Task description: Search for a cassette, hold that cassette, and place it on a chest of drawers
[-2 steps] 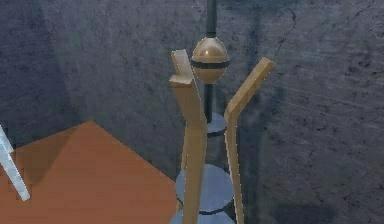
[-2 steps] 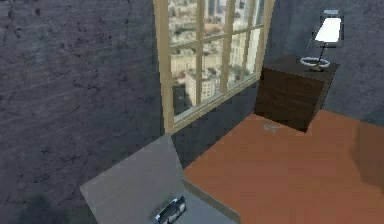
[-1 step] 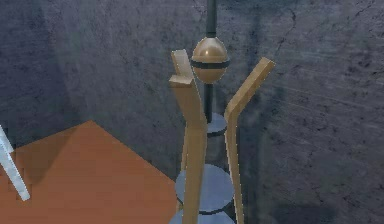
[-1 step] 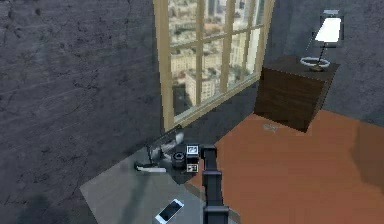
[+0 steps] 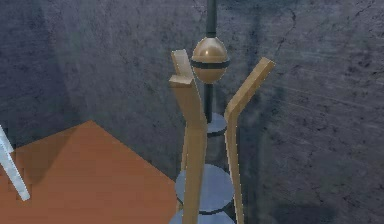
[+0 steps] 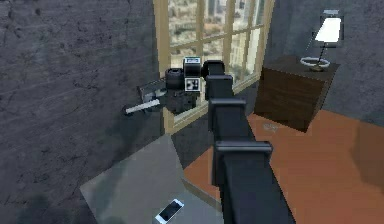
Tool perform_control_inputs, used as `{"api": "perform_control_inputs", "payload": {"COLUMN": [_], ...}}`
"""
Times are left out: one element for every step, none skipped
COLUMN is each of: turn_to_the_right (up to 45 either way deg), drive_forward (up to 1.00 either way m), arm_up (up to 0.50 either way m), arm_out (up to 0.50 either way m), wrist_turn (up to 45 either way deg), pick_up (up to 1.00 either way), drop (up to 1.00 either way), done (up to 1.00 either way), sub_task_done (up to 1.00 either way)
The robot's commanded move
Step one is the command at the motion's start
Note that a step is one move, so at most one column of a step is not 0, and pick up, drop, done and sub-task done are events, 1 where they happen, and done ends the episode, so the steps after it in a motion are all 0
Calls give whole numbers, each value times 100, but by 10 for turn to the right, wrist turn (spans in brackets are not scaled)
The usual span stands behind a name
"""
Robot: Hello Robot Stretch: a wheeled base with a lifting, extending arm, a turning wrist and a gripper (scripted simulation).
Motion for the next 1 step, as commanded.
{"api": "perform_control_inputs", "payload": {"turn_to_the_right": [0], "drive_forward": [0], "arm_up": [0], "arm_out": [0], "wrist_turn": [-450], "pick_up": [0], "drop": [0], "done": [0], "sub_task_done": [0]}}
